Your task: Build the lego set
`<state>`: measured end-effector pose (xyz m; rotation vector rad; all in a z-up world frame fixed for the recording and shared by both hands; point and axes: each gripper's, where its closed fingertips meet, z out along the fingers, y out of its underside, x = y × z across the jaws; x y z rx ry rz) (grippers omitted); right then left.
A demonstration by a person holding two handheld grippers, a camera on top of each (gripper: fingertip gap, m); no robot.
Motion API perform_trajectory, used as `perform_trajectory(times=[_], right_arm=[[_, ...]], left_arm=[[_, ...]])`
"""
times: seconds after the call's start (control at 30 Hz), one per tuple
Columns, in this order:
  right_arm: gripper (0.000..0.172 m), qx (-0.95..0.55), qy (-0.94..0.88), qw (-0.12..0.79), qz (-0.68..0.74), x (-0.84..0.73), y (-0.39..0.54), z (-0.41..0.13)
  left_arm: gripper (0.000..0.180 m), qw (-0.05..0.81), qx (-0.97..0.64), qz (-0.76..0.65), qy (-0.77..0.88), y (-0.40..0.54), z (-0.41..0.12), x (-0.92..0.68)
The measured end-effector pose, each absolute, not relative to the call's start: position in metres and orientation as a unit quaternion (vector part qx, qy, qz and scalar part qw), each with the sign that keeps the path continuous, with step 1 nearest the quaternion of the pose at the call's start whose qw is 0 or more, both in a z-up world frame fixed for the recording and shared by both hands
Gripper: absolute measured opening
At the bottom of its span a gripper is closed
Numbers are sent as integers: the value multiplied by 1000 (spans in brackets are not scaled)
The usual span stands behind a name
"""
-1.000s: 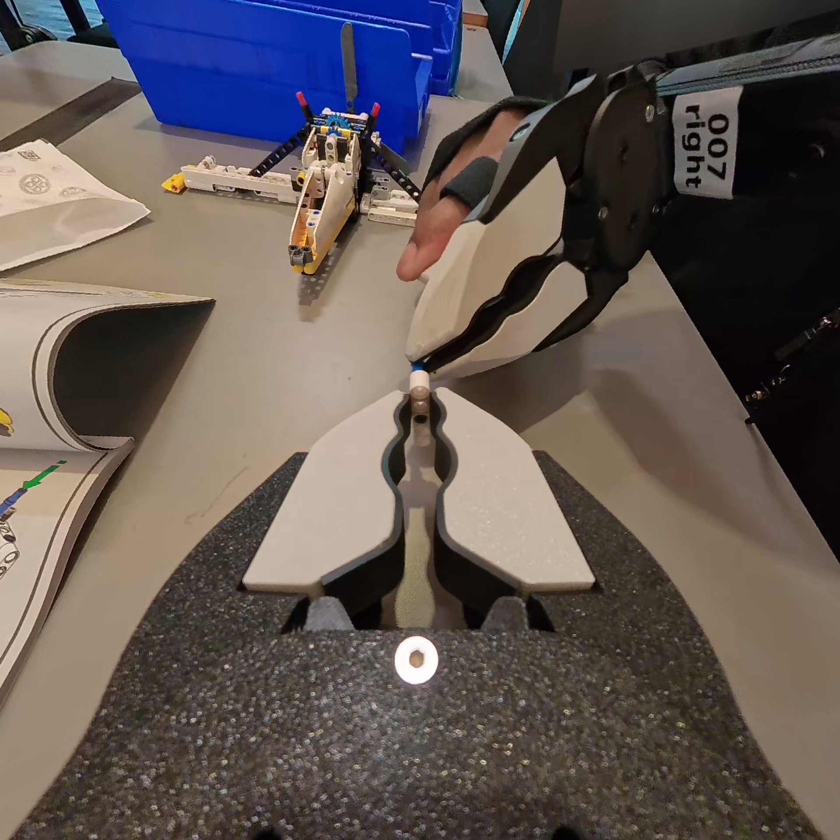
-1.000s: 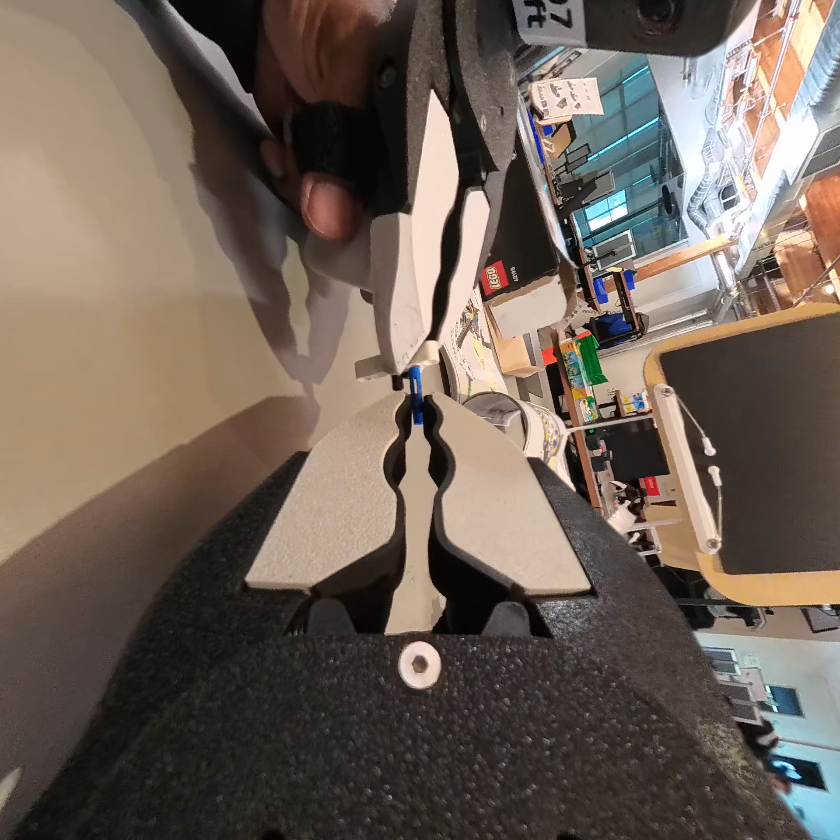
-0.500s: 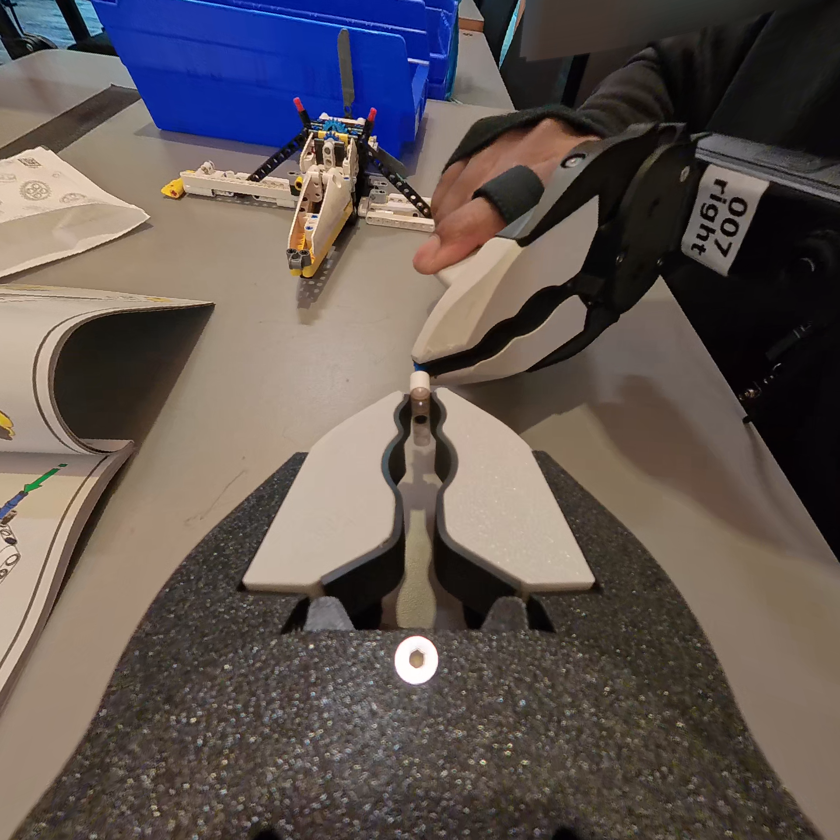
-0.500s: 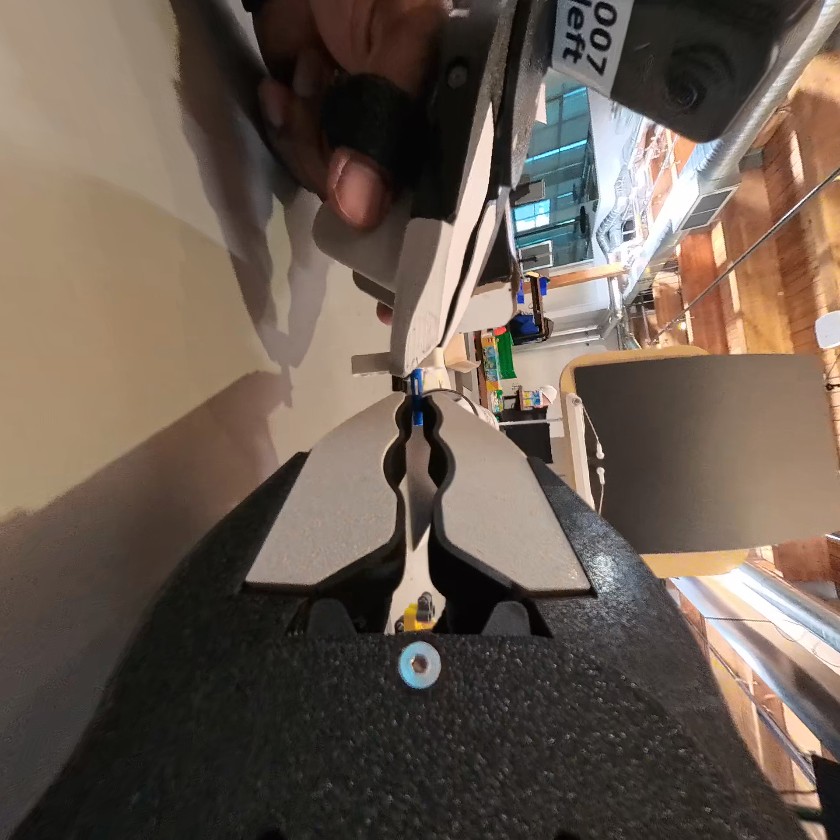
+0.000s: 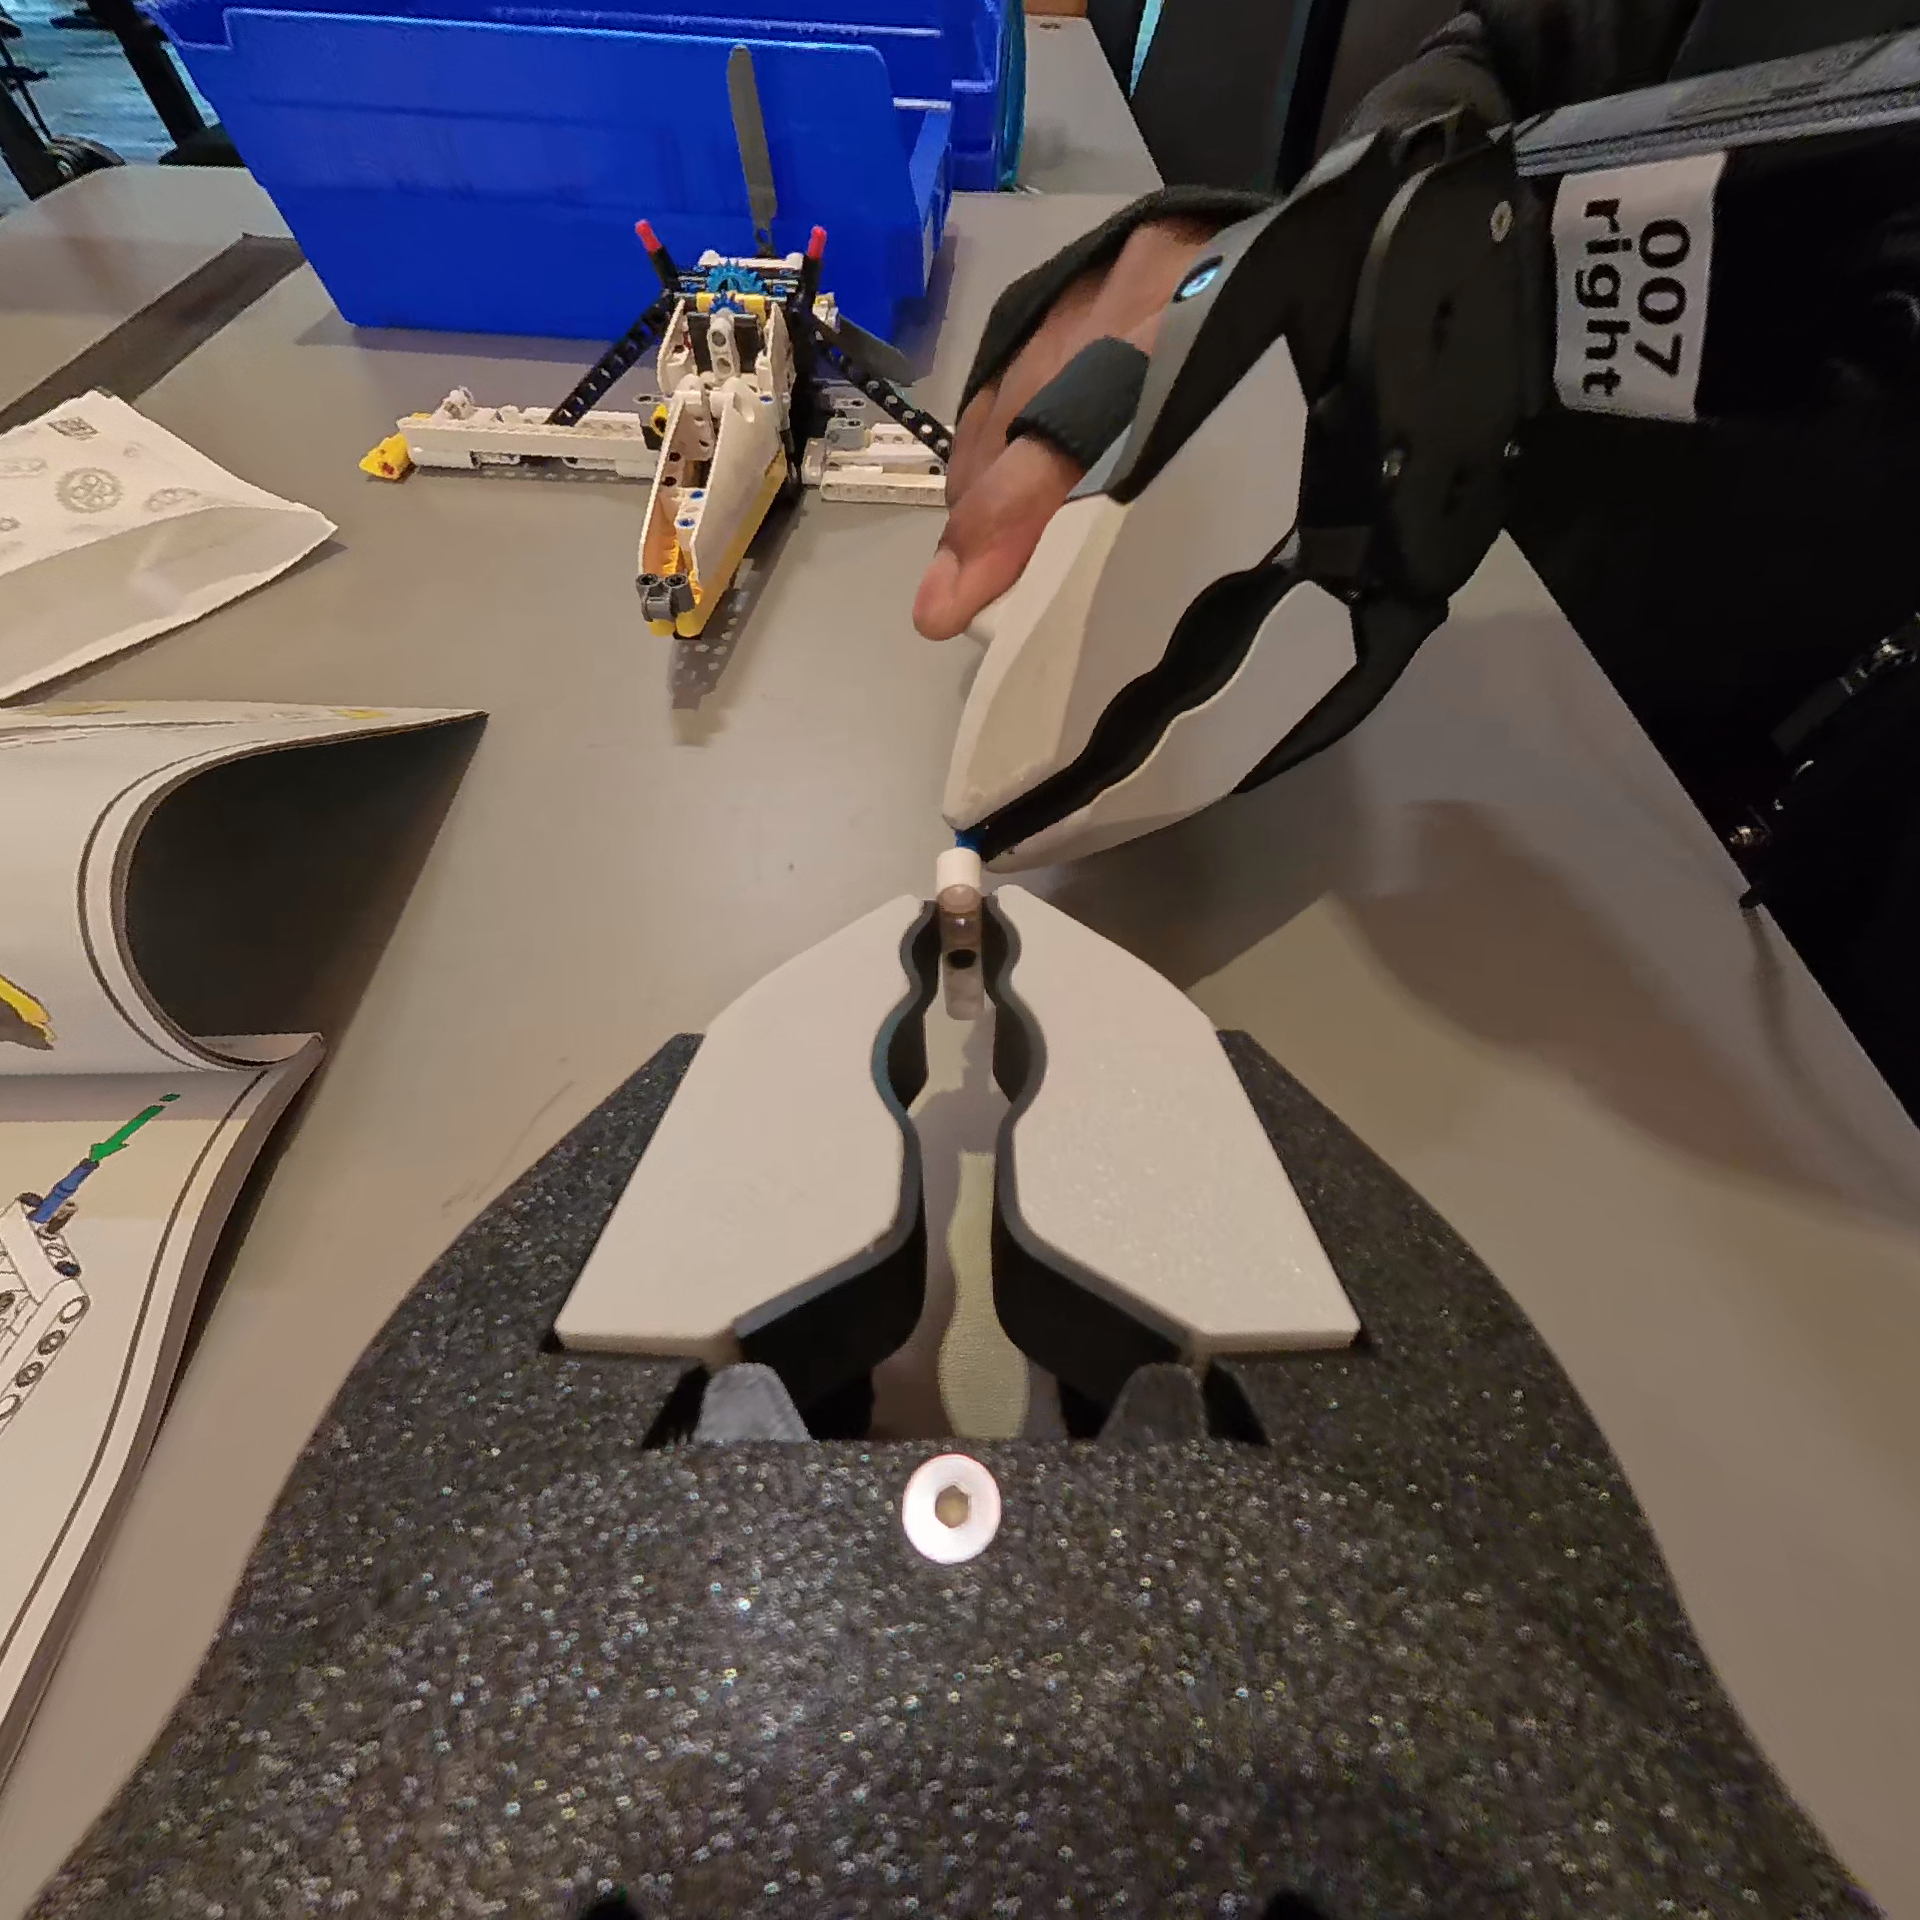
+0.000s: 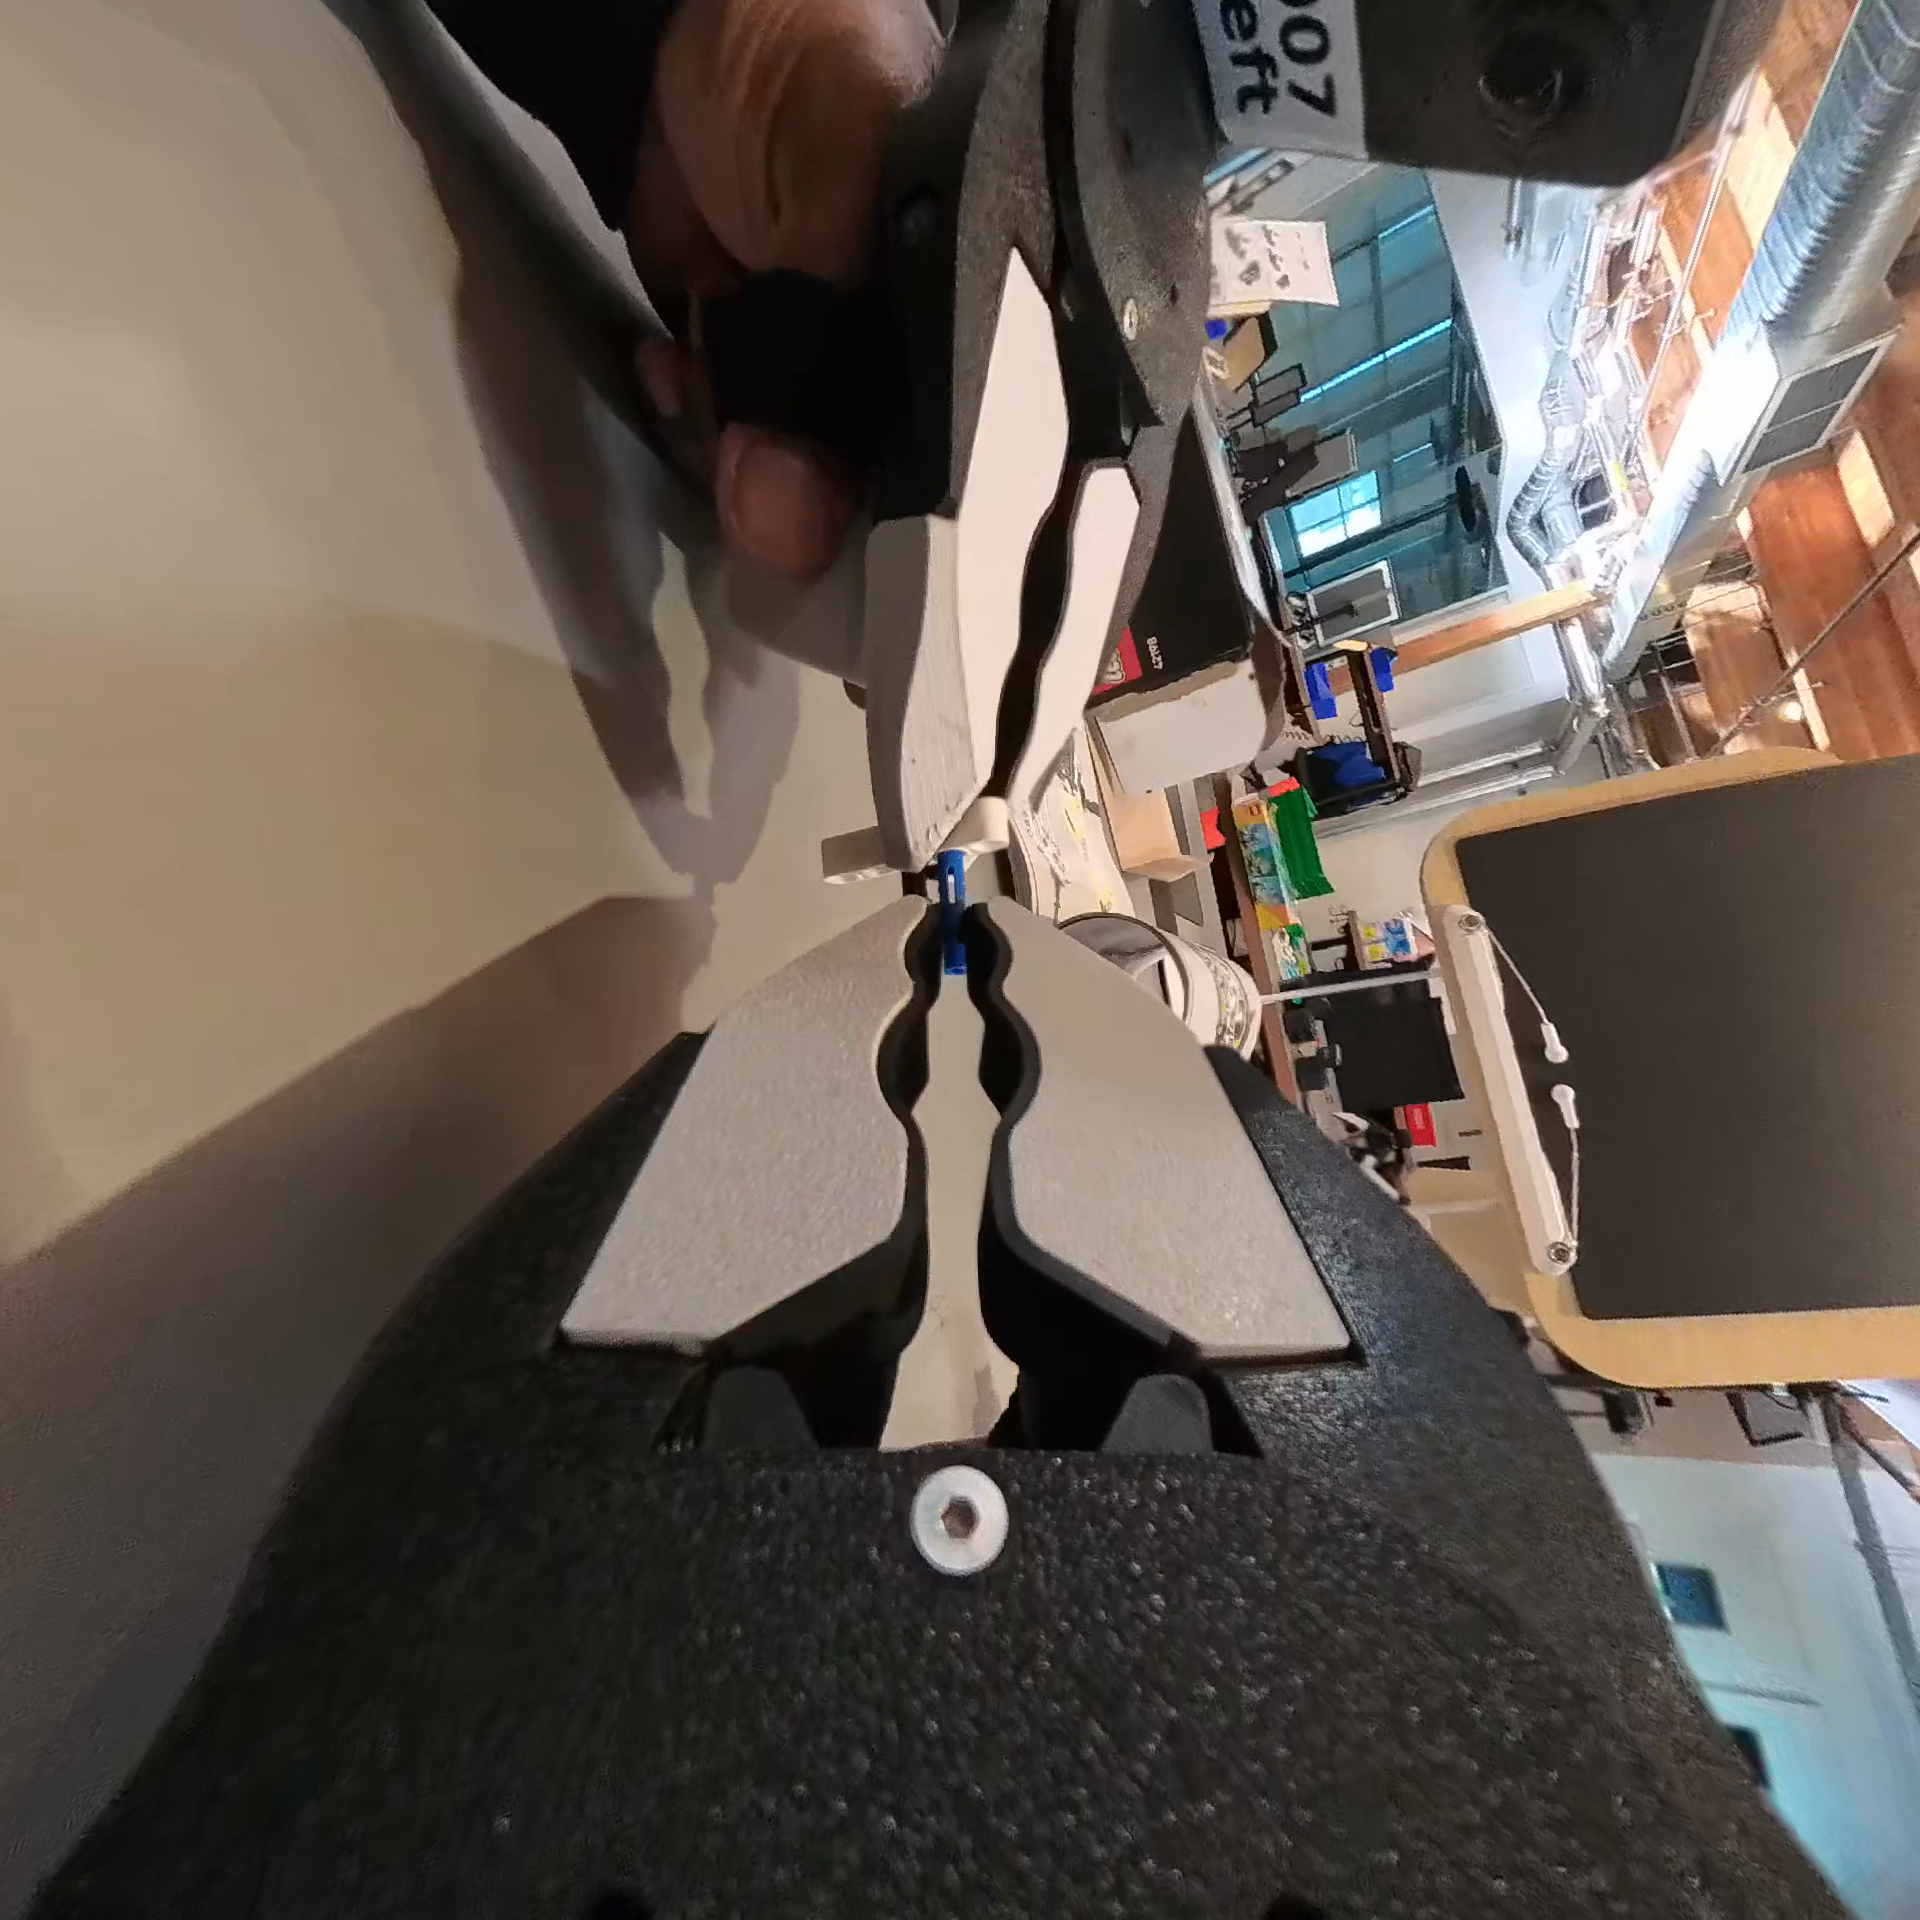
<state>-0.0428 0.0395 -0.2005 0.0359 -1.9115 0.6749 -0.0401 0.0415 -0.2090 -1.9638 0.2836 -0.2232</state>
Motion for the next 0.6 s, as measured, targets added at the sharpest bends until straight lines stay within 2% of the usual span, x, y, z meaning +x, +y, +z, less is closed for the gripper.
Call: perform_trajectory(times=[0.3,0.6], right_arm=[[4,30,-793,525,307,-40,37,-197],[4,91,-765,562,300,-32,31,-191]], left_arm=[[7,549,-820,-101,124,40,-206,-38],[7,559,-805,-146,135,36,-200,-29]])
